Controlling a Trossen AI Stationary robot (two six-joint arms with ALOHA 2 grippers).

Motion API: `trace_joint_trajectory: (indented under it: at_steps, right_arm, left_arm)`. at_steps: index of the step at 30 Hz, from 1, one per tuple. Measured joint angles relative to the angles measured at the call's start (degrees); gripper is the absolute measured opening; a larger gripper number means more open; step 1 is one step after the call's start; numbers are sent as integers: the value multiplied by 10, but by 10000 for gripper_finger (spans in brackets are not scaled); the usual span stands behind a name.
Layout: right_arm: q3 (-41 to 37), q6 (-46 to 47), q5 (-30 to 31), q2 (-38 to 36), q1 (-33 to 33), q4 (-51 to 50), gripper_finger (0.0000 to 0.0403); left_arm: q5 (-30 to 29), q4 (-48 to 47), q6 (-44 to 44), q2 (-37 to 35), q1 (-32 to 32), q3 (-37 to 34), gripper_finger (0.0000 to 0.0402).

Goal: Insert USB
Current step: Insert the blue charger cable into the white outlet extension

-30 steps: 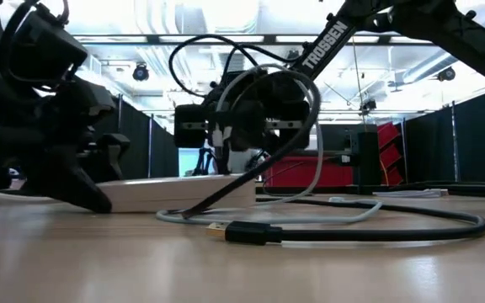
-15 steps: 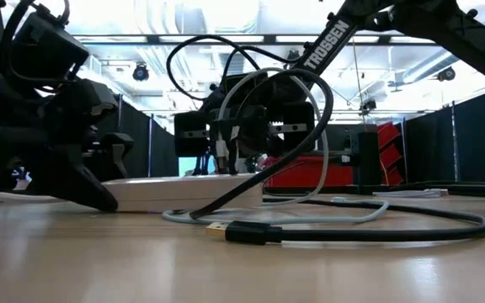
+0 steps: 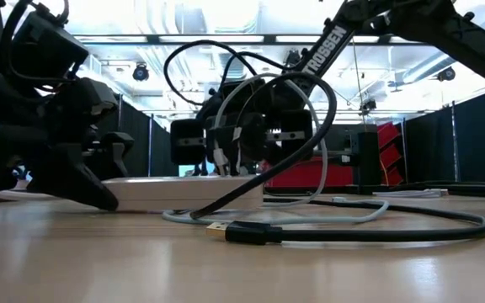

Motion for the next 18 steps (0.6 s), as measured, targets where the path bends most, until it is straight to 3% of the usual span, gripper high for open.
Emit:
trace_joint_trajectory:
  at_steps: [18]
  right_arm:
    - [5,-5,10,-3,-15,0,0]
  left_arm:
    - [2,-4,-4,0,0,0,193]
